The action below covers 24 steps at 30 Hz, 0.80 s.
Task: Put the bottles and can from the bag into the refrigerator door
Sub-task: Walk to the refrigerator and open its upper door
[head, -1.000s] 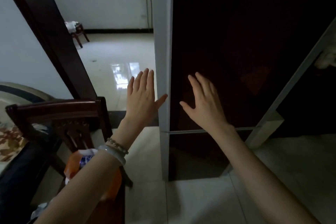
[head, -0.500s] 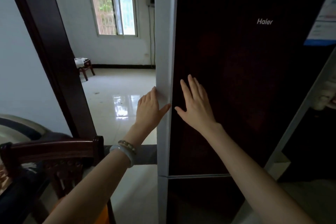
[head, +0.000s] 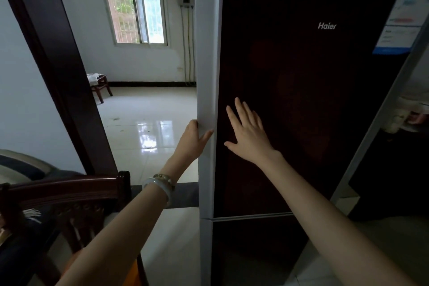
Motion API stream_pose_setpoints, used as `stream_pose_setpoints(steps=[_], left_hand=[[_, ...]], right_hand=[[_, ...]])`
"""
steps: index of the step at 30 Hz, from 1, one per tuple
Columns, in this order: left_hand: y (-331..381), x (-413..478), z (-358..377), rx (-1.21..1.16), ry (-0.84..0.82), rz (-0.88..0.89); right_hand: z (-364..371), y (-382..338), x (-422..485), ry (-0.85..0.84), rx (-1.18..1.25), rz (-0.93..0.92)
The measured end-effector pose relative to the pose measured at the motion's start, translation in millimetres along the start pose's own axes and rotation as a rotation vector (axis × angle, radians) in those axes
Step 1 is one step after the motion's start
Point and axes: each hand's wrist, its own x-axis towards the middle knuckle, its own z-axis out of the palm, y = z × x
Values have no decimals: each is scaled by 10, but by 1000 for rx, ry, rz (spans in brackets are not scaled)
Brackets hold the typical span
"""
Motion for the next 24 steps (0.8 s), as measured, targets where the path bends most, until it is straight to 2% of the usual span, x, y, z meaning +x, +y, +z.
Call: stream_pose_setpoints(steps=[6, 10, 15, 20, 24], left_hand=[[-52, -260, -12, -19, 8, 97], [-24, -612, -119, -32, -54, 186], [160, -1113, -209, 60, -126, 340], [379, -1748, -134, 229, -84, 553], [626, -2210, 82, 230, -111, 590]], right_hand=[[-53, -8, -283, 29, 31, -24], [-114, -81, -596, 69, 110, -46], [-196, -137, -1057, 80, 208, -43], [-421, -83, -1655, 102, 273, -29], [-624, 25, -2215, 82, 293, -18]])
